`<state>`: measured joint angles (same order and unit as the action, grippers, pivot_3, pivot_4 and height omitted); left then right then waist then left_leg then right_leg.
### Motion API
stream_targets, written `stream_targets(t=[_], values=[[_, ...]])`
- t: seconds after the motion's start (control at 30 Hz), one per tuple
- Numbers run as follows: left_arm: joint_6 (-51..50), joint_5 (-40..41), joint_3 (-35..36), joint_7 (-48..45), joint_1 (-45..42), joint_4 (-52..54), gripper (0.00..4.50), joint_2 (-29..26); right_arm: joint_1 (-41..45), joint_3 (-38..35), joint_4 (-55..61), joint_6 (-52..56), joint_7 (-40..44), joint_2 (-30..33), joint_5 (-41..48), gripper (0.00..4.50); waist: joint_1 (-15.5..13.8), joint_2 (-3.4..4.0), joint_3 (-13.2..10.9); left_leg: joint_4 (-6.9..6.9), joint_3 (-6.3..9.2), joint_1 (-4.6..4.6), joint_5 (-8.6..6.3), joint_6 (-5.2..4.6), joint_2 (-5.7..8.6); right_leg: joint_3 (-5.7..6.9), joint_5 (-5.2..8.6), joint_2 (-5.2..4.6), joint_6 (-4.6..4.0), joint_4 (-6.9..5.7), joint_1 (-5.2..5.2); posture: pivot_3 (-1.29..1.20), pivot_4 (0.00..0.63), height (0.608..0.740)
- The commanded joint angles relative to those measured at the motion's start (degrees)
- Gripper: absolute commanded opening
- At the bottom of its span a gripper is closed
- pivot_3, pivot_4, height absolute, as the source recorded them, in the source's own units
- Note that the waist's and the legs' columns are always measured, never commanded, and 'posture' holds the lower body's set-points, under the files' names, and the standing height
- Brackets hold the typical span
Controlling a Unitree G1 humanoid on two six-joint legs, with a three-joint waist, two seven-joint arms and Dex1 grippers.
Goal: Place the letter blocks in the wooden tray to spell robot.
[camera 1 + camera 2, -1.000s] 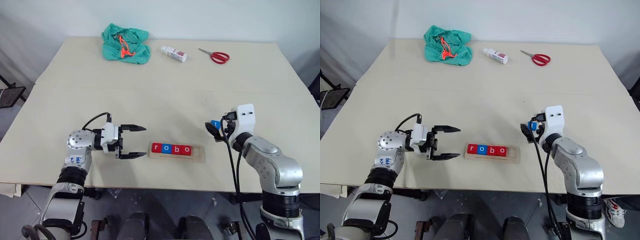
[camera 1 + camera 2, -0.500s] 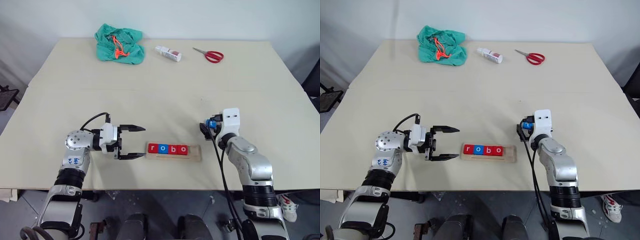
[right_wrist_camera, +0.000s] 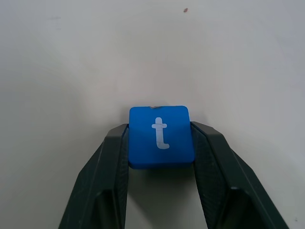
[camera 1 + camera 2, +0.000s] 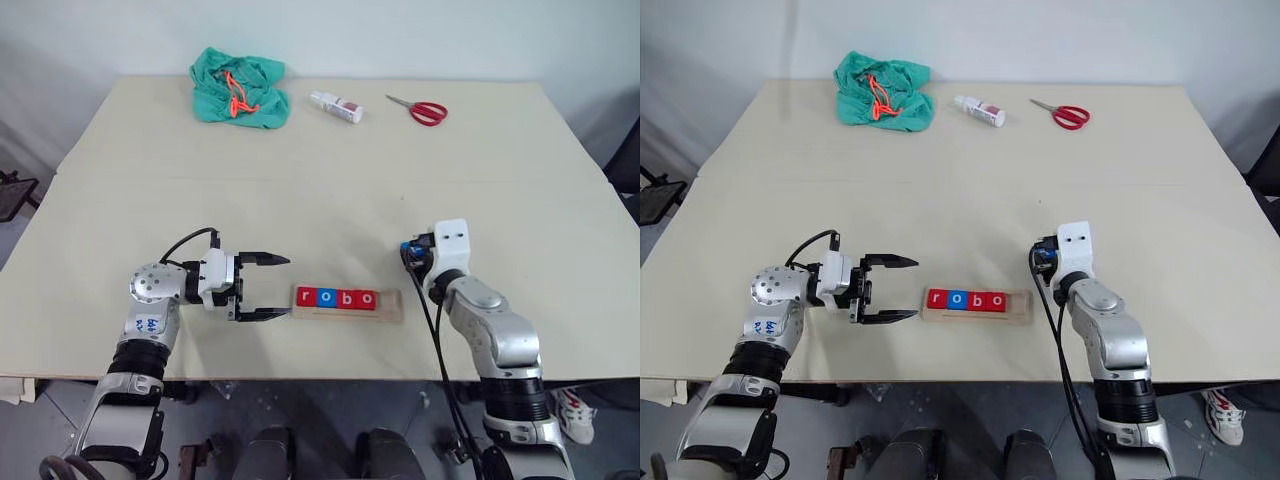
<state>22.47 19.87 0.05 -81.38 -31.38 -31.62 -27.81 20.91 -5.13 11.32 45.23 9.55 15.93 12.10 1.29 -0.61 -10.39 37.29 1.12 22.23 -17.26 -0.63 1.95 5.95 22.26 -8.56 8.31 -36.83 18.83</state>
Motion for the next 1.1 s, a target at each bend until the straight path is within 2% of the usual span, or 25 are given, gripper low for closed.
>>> stream_targets(t=[0.03,0.13,0.23,0.43,0.87,1.1], values=[[0.06,0.97,0.73,-0.62,0.58,2.07,4.5,-0.79,-2.24,-2.01,8.13,2.85,2.59,2.72,2.4,1.46,0.08,0.0,0.0,-0.01,-0.01,0.0,0.0,0.0,0.0,0.01,0.0,0.0,0.0,0.0,0.0,0.0,0.15,0.74],[-0.02,0.99,0.8,-0.76,1.02,2.17,4.5,-0.95,-5.56,-2.79,13.1,5.51,4.3,5.01,3.72,1.46,0.07,0.0,0.0,-0.03,-0.02,-0.01,0.0,0.0,-0.03,0.01,0.0,0.01,0.0,0.02,0.0,0.0,0.15,0.74],[-0.02,1.02,0.91,-1.04,1.77,2.17,4.5,-1.15,-12.34,-6.11,20.84,9.89,6.24,8.59,5.7,1.46,-0.3,0.0,0.0,-0.06,-0.02,0.0,0.0,0.0,-0.01,0.0,0.0,0.0,0.0,0.05,0.0,0.0,0.15,0.74],[-0.28,1.09,0.97,-1.04,2.21,2.56,4.5,-1.3,-20.78,-9.38,29.34,16.15,4.3,7.45,7.5,1.46,-1.17,0.0,0.0,0.0,-0.1,-0.01,0.0,0.01,-0.05,-0.01,0.0,0.02,0.0,0.13,-0.02,0.0,0.15,0.74],[-0.71,0.98,0.99,-0.81,1.77,2.81,4.5,-1.27,-21.72,-7.53,32.92,18.3,1.47,2.83,8.7,1.46,-1.2,0.01,0.0,0.03,-0.09,-0.02,0.01,0.01,-0.04,-0.02,0.0,0.02,0.0,0.16,-0.05,0.0,0.15,0.74],[-0.61,0.99,1.18,-0.85,1.4,2.44,4.5,-1.47,-23.7,-8.14,34.51,17.44,3.03,3.72,9.81,3.84,-1.23,0.01,0.0,0.03,-0.09,-0.02,0.01,0.01,-0.02,-0.03,0.0,0.01,0.0,0.17,-0.06,0.0,0.15,0.74]])
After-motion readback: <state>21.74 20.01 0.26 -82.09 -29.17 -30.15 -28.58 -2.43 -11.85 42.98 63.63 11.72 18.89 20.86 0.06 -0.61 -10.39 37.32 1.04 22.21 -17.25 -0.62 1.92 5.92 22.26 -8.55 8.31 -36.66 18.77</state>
